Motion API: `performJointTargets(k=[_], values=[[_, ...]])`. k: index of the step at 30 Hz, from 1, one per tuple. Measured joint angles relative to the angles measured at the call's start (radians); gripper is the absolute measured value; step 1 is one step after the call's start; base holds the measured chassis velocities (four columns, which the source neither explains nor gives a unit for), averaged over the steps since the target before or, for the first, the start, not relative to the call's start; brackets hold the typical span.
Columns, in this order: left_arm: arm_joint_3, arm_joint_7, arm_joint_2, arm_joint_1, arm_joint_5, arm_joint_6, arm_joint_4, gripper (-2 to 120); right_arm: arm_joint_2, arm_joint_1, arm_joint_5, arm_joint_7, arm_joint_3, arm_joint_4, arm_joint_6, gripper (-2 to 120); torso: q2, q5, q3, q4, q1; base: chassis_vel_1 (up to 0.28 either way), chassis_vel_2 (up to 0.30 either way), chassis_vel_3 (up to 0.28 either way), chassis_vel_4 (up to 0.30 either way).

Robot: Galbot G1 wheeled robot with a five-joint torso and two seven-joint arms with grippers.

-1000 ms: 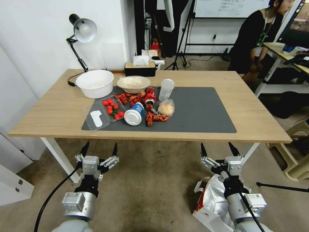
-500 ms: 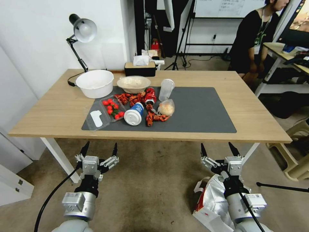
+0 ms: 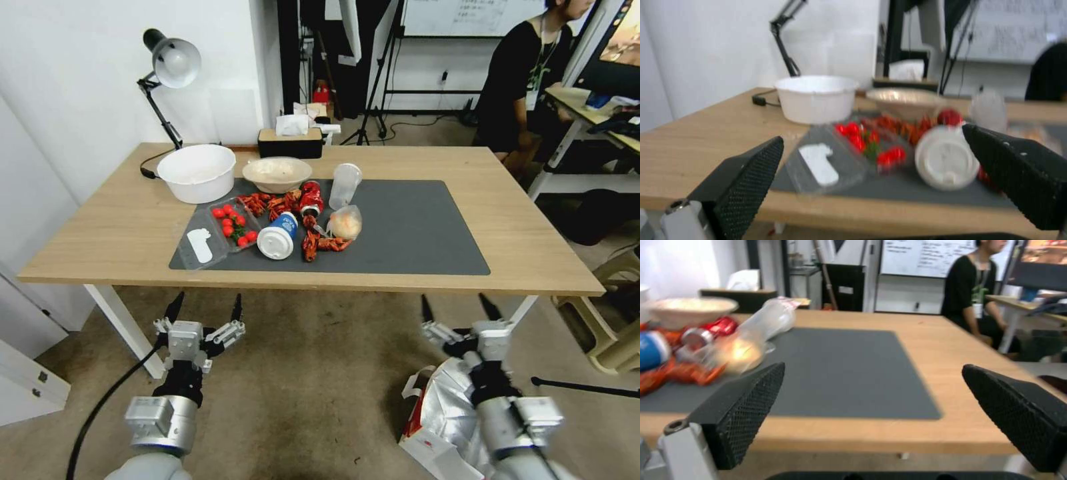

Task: Pick up the food delivery bag from the floor and place it on the table.

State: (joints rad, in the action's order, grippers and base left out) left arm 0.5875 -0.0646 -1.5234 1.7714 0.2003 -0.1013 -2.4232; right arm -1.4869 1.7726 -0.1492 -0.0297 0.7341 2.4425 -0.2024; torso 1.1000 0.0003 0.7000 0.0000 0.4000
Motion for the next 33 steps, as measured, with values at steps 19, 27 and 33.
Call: performJointTargets(k=[19,27,33], values=[[0.019,0.028,0.012,0.001,-0.002,0.063,0.058,100,0.012,-0.01,-0.083,-0.049,0.119,0.062,-0.115,100,0.0,-0.0003,0.0,0.0,0.0,0.0,0.0,0.0,0.0],[0.018,0.055,0.012,0.007,0.052,0.084,0.071,100,0.015,-0.013,-0.081,-0.051,0.116,0.06,-0.112,100,0.0,-0.0003,0.0,0.0001,0.0,0.0,0.0,0.0,0.0],[0.018,0.053,0.015,0.009,0.056,0.08,0.07,100,0.015,-0.015,-0.08,-0.051,0.115,0.059,-0.108,100,0.0,-0.0003,0.0,0.0,0.0,0.0,0.0,0.0,0.0]])
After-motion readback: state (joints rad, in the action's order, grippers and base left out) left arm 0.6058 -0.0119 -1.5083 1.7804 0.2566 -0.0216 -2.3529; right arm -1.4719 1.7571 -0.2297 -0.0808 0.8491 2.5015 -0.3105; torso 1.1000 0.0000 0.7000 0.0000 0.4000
